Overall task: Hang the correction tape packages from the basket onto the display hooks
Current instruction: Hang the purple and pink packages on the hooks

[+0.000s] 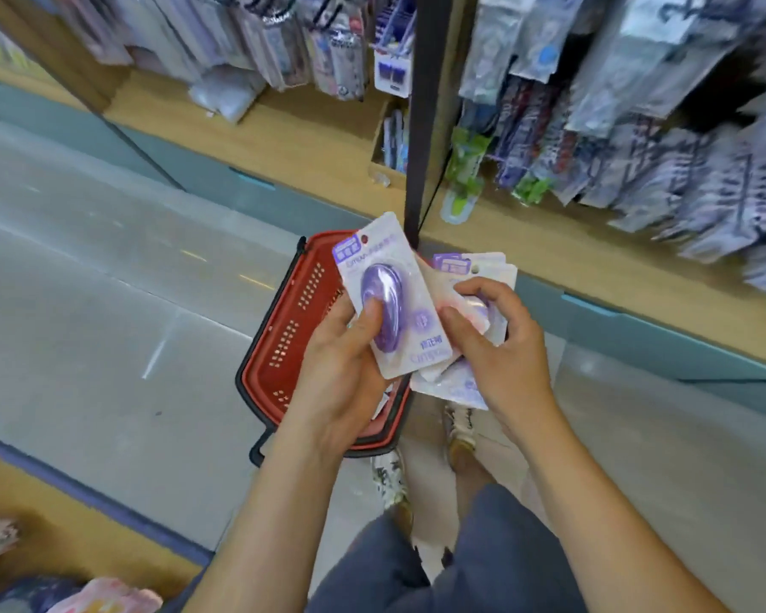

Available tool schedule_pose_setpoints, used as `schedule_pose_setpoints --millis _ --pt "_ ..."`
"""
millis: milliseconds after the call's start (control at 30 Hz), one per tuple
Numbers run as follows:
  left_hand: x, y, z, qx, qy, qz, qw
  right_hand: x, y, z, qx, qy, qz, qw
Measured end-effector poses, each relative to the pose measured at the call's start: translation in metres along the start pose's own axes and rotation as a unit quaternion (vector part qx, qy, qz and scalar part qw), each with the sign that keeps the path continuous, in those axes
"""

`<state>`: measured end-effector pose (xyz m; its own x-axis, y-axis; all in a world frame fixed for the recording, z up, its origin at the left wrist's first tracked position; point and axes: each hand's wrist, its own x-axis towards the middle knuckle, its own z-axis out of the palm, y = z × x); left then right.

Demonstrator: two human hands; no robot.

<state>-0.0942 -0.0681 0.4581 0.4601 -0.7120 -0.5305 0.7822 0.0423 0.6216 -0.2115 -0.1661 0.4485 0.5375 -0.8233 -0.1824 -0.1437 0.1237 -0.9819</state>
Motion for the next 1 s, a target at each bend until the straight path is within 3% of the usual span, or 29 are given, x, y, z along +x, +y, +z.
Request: schedule_pose_setpoints --millis 200,333,433,633,767,1000 --pt "-0.022 -0.011 0.076 -0.007 -0.041 0.013 0.999 -0.042 -0.036 -0.091 0.111 0.093 0.037 0.989" --pt "-0.035 -0.036 0.129 0.139 -0.02 0.073 0.987 -0.073 -0.057 -0.171 0.135 0.132 0.042 0.981" --pt "-0.05 -0.075 0.173 0.271 -0.038 0.132 0.953 -0.097 -0.072 -0.233 0.139 0.167 0.024 0.976" --pt "-0.08 -0.168 0.265 0.437 -0.196 0.207 0.853 -0.143 -0.092 -0.343 0.216 0.221 0.025 0.951" --pt "-0.097 -0.211 0.323 0.453 -0.255 0.172 0.837 -0.162 -0.093 -0.393 0.31 0.247 0.059 0.916" --pt "-0.1 -0.245 0.404 0.431 -0.358 0.115 0.821 -0.151 -0.089 -0.448 0.42 0.251 0.029 0.871"
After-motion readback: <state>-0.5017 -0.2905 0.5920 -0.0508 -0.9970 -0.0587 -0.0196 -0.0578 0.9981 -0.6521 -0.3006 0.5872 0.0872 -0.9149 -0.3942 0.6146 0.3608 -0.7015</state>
